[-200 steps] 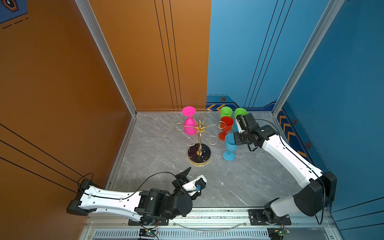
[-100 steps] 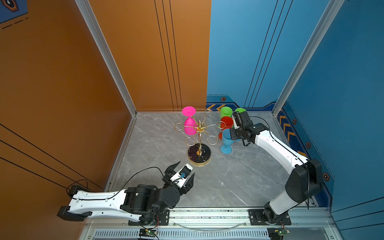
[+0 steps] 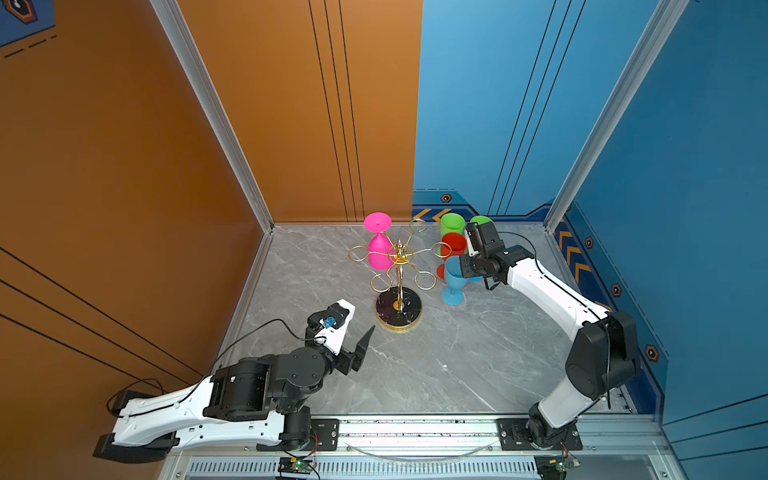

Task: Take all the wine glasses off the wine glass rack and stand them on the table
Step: 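Stand the blue glass by the other blue glass with the right while the left withdraws, then reach the left gripper to the pink glass foot on the rack and close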

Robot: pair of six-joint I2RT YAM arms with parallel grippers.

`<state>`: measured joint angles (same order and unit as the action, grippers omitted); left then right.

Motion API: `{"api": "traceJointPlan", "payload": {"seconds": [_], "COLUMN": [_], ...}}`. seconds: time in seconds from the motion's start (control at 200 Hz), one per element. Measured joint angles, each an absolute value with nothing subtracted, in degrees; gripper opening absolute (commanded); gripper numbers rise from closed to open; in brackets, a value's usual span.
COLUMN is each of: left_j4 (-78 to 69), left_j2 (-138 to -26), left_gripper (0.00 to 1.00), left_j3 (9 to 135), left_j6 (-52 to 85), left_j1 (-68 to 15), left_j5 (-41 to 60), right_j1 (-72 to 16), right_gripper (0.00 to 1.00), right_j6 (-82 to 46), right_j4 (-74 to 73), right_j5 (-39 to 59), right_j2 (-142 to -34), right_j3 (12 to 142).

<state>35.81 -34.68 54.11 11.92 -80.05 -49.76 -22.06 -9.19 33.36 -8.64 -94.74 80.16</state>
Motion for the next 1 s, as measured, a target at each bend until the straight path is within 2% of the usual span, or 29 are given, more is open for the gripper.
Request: {"api": "traceJointPlan", "payload": {"seconds": [0.09,0.185,0.476,0.731,0.996], "left_j4": [36.2,36.5,37.5,37.6,39.3], "left_j2": [-34.7,-35.3,-42.0,-47.2,-55.6], "left_gripper": [0.83,0.83,0.82,0.83,0.82], "left_j3": [55.7,57.1,64.0,70.8,80.0], "left_j6": [13.0,13.6,15.0,17.0,19.7], "left_j1": [-78.6,-76.8,-70.0,-58.1,-38.5], "left_j5": [-49.6,-49.5,-46.5,-36.9,-18.5], "right_j1": [-22.1,-22.1,-22.1,-22.1,-22.6], "right_gripper": [0.11,0.22,0.67,0.81,0.82], "right_j6": [-9.2,-9.4,-10.5,-10.4,-10.3], "right_j4": [33.4,33.4,33.5,35.1,36.0], "right_j5": [-8.4,-7.7,-7.6,-7.6,-5.5], "right_j2": [-94.7,-94.7,-94.7,-90.2,-80.4], "right_j3": [80.2,80.2,80.2,80.4,80.3]}}
